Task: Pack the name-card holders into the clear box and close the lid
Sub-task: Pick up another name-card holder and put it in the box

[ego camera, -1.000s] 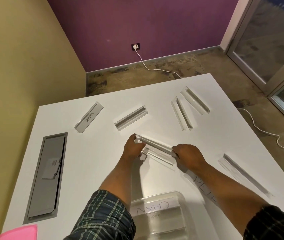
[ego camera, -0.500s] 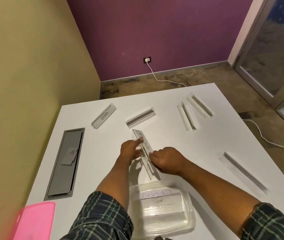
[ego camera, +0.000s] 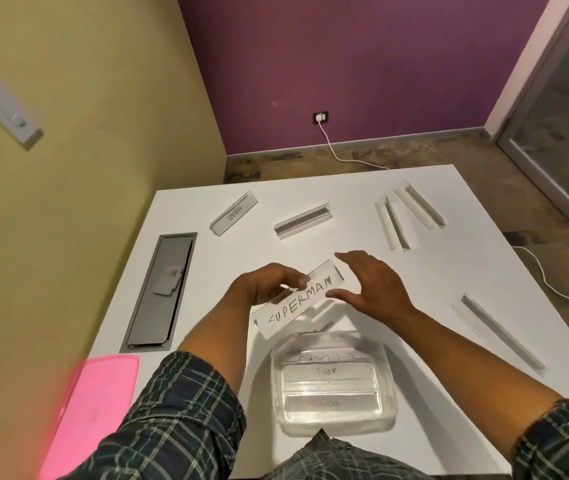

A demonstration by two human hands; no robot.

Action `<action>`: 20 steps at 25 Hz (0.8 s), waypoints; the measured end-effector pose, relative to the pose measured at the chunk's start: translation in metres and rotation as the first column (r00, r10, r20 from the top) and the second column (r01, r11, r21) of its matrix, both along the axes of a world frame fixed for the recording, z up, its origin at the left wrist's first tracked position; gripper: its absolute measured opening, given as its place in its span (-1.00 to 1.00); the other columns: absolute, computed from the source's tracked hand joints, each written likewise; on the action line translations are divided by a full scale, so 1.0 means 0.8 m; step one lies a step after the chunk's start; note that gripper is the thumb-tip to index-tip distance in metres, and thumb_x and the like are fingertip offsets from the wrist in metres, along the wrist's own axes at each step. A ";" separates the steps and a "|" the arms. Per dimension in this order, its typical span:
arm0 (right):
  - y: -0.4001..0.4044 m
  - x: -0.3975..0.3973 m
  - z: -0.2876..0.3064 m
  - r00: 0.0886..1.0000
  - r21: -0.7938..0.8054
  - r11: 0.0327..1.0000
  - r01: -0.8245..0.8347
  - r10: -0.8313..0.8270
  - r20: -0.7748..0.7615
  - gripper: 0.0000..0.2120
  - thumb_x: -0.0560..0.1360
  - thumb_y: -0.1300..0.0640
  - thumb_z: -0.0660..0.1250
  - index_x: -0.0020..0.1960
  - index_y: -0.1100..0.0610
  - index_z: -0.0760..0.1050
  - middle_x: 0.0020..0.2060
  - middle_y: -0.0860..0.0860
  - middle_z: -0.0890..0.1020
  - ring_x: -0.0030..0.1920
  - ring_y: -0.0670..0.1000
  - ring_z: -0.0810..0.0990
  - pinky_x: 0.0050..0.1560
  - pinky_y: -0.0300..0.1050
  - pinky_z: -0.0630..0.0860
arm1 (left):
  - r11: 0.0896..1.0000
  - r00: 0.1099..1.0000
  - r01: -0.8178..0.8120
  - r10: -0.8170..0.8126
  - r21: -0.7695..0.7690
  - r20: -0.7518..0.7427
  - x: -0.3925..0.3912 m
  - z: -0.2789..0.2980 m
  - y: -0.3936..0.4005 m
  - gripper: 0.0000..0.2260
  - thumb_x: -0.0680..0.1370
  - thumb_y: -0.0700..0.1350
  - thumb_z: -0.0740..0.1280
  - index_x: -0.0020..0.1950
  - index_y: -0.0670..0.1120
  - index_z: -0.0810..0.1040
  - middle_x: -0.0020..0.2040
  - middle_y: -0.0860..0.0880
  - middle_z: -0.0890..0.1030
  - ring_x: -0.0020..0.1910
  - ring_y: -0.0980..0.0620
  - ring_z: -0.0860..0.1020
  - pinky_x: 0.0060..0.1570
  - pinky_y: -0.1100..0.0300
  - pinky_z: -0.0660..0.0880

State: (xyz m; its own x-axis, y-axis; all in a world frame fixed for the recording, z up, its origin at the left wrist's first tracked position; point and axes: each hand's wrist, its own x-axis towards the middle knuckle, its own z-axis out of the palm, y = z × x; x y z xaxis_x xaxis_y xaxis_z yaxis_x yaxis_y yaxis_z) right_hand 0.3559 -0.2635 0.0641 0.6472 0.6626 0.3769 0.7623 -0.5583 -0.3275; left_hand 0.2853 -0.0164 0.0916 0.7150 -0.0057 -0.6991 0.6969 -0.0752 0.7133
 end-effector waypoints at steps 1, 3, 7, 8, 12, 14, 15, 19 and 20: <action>-0.007 0.002 -0.003 0.995 -0.045 0.999 0.002 -0.007 -0.099 -0.19 0.36 -0.48 0.36 0.48 -0.12 0.33 0.36 -0.07 0.52 0.28 0.00 0.53 0.16 -0.03 0.53 | 0.995 0.995 0.099 -0.099 0.023 -0.002 -0.004 0.003 -0.002 -0.69 0.60 -0.22 0.31 0.35 -0.18 0.59 0.10 -0.10 0.67 -0.14 0.00 0.60 -0.08 0.16 0.50; -0.018 0.001 -0.007 0.954 -0.148 0.985 -0.088 0.040 -0.297 -0.07 0.26 -0.56 0.37 0.53 -0.25 0.20 0.44 -0.19 0.44 0.38 -0.07 0.43 0.32 -0.03 0.42 | 0.962 0.964 0.267 -0.267 0.063 -0.009 -0.013 0.007 -0.011 -0.70 0.60 -0.20 0.34 0.32 -0.15 0.62 0.05 -0.04 0.71 -0.07 0.03 0.63 0.07 0.10 0.45; -0.026 -0.015 -0.008 0.839 -0.193 0.940 -0.282 0.144 -0.524 -0.14 0.17 -0.58 0.43 0.40 -0.32 0.36 0.19 -0.36 0.57 0.18 -0.27 0.53 0.25 -0.11 0.49 | 0.897 0.900 0.436 -0.435 0.074 -0.020 -0.025 0.009 -0.034 -0.67 0.59 -0.25 0.36 0.36 -0.16 0.59 -0.07 0.11 0.74 -0.12 0.19 0.67 0.00 0.28 0.51; -0.028 -0.020 -0.010 0.814 -0.170 0.936 -0.308 0.167 -0.556 -0.17 0.16 -0.56 0.45 0.37 -0.32 0.39 0.13 -0.38 0.59 0.12 -0.29 0.56 0.19 -0.15 0.52 | 0.885 0.887 0.462 -0.462 0.062 -0.015 -0.027 0.009 -0.037 -0.66 0.59 -0.27 0.35 0.37 -0.18 0.58 -0.09 0.10 0.74 -0.16 0.20 0.68 -0.08 0.31 0.54; -0.040 -0.038 -0.017 0.702 -0.064 0.927 -0.370 0.234 -0.672 -0.27 0.18 -0.43 0.56 0.30 -0.34 0.46 0.02 -0.34 0.65 0.02 -0.26 0.64 0.00 -0.28 0.59 | 0.864 0.864 0.503 -0.503 0.010 0.015 -0.033 0.005 -0.047 -0.66 0.60 -0.33 0.32 0.39 -0.25 0.55 0.01 -0.05 0.70 -0.09 0.09 0.67 0.03 0.18 0.57; -0.047 -0.043 -0.016 0.687 -0.047 0.924 -0.379 0.247 -0.684 -0.33 0.22 -0.39 0.57 0.29 -0.32 0.50 0.01 -0.33 0.66 0.00 -0.24 0.65 -0.03 -0.30 0.60 | 0.856 0.856 0.516 -0.516 0.007 0.028 -0.035 0.002 -0.054 -0.65 0.60 -0.34 0.32 0.40 -0.25 0.54 0.08 -0.12 0.67 -0.06 0.07 0.66 0.09 0.14 0.54; -0.052 -0.044 -0.015 0.692 -0.045 0.924 -0.379 0.250 -0.677 -0.36 0.24 -0.37 0.57 0.28 -0.31 0.51 0.01 -0.35 0.66 0.00 -0.24 0.65 -0.06 -0.32 0.59 | 0.854 0.853 0.520 -0.520 0.006 0.031 -0.035 0.000 -0.057 -0.65 0.60 -0.33 0.32 0.40 -0.25 0.53 0.11 -0.15 0.66 -0.05 0.04 0.65 0.10 0.14 0.54; -0.075 -0.037 -0.013 0.751 -0.079 0.909 -0.410 0.287 -0.595 -0.44 0.31 -0.33 0.52 0.25 -0.16 0.59 -0.06 -0.32 0.65 -0.03 -0.22 0.64 -0.08 -0.25 0.59 | 0.855 0.856 0.518 -0.518 0.017 -0.004 -0.034 -0.010 -0.061 -0.66 0.59 -0.23 0.38 0.38 -0.20 0.57 0.17 -0.20 0.63 0.07 -0.10 0.54 0.21 -0.02 0.43; -0.081 -0.035 -0.013 0.768 -0.099 0.901 -0.423 0.298 -0.568 -0.46 0.33 -0.33 0.50 0.24 -0.14 0.59 -0.09 -0.34 0.63 -0.04 -0.23 0.62 -0.08 -0.25 0.58 | 0.847 0.847 0.531 -0.530 0.035 -0.023 -0.035 -0.014 -0.059 -0.67 0.59 -0.19 0.40 0.36 -0.17 0.59 0.17 -0.18 0.64 0.11 -0.09 0.53 0.25 -0.04 0.42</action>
State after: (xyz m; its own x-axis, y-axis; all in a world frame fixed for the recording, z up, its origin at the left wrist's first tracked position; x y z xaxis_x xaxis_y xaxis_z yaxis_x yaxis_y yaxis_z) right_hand 0.3279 -0.3280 0.0539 0.3983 0.9087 -0.1249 0.6634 -0.3794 -0.6450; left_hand 0.2573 -0.0633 0.0803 0.6023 -0.3551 -0.7149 0.5512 -0.4628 0.6943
